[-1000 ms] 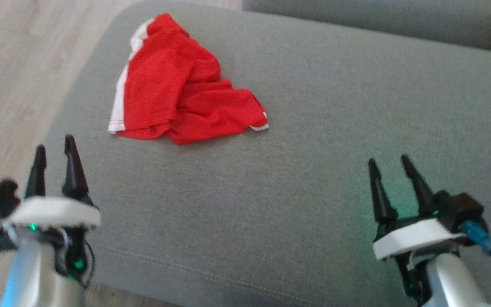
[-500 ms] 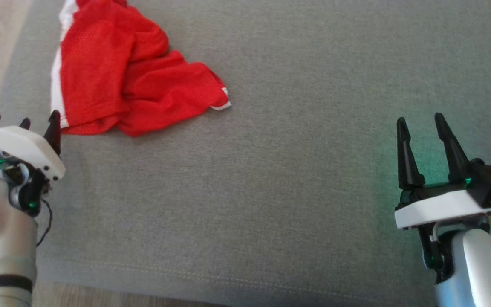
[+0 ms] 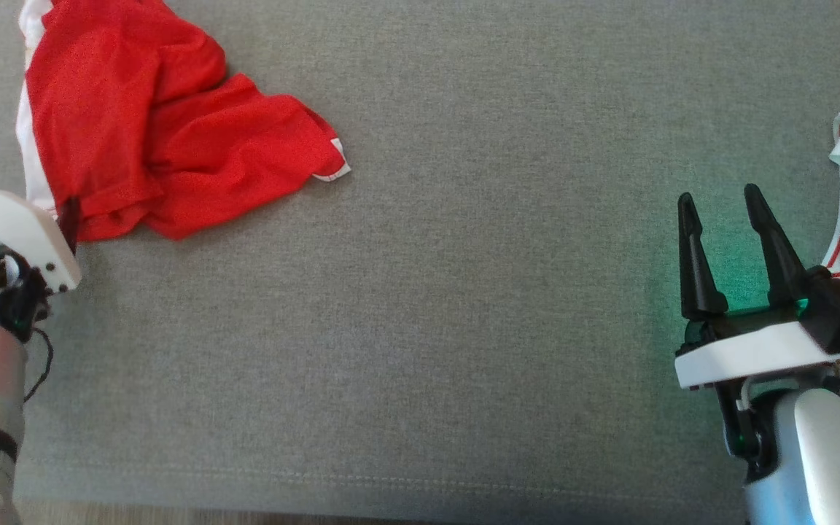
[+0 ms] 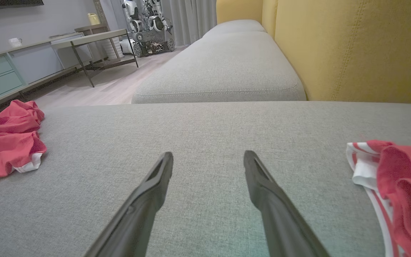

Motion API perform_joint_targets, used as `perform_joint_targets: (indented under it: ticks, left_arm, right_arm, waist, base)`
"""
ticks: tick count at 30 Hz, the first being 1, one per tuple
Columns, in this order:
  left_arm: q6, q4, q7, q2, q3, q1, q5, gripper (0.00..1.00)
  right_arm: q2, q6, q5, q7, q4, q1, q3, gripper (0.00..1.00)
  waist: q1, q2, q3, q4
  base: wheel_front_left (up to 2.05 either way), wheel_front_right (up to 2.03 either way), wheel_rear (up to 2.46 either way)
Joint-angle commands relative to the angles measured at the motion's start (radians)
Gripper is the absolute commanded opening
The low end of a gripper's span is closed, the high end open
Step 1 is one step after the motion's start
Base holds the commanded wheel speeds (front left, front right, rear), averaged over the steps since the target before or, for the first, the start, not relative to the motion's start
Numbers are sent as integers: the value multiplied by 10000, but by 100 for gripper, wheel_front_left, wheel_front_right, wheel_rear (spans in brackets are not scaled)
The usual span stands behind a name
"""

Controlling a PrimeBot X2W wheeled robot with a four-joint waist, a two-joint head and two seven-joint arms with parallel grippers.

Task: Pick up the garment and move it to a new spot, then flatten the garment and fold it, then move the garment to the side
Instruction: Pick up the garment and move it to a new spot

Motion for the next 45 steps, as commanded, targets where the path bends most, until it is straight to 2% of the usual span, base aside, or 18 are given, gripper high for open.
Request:
perform_joint_targets:
  ticks: [1,2,3,4,5,13,19,25,28,34,45]
  left_arm:
    - [15,72,143,612,30,-359,-106,100]
    - [14,172,209,602,-54,-394,-162,100]
    - [14,240,250,578,-137,-423,-236,77]
    - [14,274,252,559,-202,-452,-341,7]
    - [14,292,219,563,-269,-474,-431,0]
    - [13,118,-735,672,-666,-467,-998,0]
    - [12,-238,-2278,696,-482,-485,-1575,0]
    - [12,-1469,-3699,619,-698,-336,-2116,0]
    - [12,-2496,-4001,555,-892,-215,-2472,0]
    - [91,-4758,-4195,593,-889,-13,-2681,0]
    - [1090,-9409,-2697,137,-1336,206,-2763,0]
  right_arm:
    - [-35,-9,-82,8,-415,-214,286,100]
    - [-35,-9,-83,7,-421,-221,286,100]
    - [-35,-9,-85,6,-424,-224,283,100]
    - [-35,-9,-85,4,-425,-228,278,100]
    - [-35,-9,-84,1,-419,-231,273,100]
    - [-35,-9,2,-87,-265,-231,187,100]
    - [-35,-9,199,-239,22,-183,191,100]
    - [-35,-9,467,-460,396,-46,166,100]
    - [-35,-9,612,-577,614,44,172,100]
    - [-35,-9,858,-786,923,163,257,100]
    - [-35,-9,1097,-1041,1154,253,139,100]
  waist:
    - [-1,0,58,-52]
    - [-1,0,74,-67]
    - [-1,0,84,-76]
    - [-1,0,90,-82]
    - [-1,0,88,-85]
    - [-1,0,-258,-17]
    - [-1,0,-916,64]
    - [-1,0,-1722,150]
    - [-1,0,-2130,149]
    - [-1,0,-2797,-106]
    - [-1,0,-3487,-1092]
  base:
    - [0,0,0]
    - [0,0,0]
    - [0,0,0]
    - [0,0,0]
    - [0,0,0]
    - [0,0,0]
    - [0,0,0]
    - [0,0,0]
    - [0,0,0]
    - [0,0,0]
    - [0,0,0]
